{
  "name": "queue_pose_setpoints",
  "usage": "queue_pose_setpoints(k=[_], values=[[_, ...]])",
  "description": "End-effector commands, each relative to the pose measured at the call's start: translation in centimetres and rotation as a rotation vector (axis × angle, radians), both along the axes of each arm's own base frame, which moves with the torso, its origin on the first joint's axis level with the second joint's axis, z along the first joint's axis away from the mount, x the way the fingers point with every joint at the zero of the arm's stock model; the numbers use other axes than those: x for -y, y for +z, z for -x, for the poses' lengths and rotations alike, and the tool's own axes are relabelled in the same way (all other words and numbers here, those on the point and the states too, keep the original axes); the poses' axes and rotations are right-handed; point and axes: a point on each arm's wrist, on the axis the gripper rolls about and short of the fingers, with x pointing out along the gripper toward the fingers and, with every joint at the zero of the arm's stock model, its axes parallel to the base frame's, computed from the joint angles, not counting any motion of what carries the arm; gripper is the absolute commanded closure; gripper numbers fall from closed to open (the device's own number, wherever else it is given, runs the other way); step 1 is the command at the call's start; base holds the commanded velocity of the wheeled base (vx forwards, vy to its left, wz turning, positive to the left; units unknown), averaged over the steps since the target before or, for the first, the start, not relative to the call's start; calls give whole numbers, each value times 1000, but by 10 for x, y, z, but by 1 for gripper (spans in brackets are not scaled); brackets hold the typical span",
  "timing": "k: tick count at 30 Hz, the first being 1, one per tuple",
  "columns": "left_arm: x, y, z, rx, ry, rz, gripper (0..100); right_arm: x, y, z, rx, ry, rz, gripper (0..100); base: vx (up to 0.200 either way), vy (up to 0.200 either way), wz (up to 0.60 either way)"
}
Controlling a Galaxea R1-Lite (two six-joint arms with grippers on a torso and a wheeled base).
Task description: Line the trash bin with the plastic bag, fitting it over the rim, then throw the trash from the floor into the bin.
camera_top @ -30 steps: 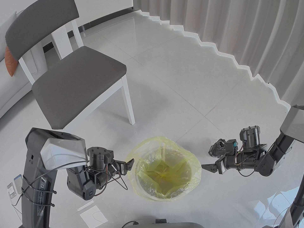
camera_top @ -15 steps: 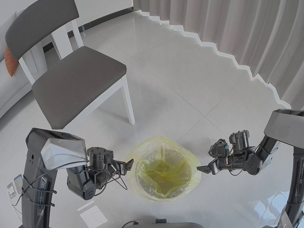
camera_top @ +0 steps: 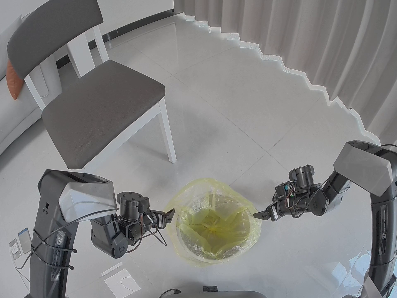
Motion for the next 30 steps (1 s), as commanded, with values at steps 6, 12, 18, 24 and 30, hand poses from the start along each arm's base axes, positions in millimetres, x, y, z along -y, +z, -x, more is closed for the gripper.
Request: queue_pose_setpoints(k=[6, 12, 18, 24, 30], values=[[15, -8, -24, -62, -15, -22, 0, -11, -20, -23, -59, 26, 24, 0, 0, 0, 0], [27, -6, -40, -129, -40, -62, 0, -9, -23, -31, -107, 46, 57, 0, 0, 0, 0], [29, -6, -39, -193, -56, -117, 0, -8, -21, -39, -210, 42, 80, 0, 0, 0, 0], [13, -1, -35, -219, -26, -142, 0, 4, -18, -41, -222, 15, 97, 0, 0, 0, 0], [-1, 8, -37, -201, 6, -134, 0, 21, -11, -39, -209, -6, 121, 0, 0, 0, 0]])
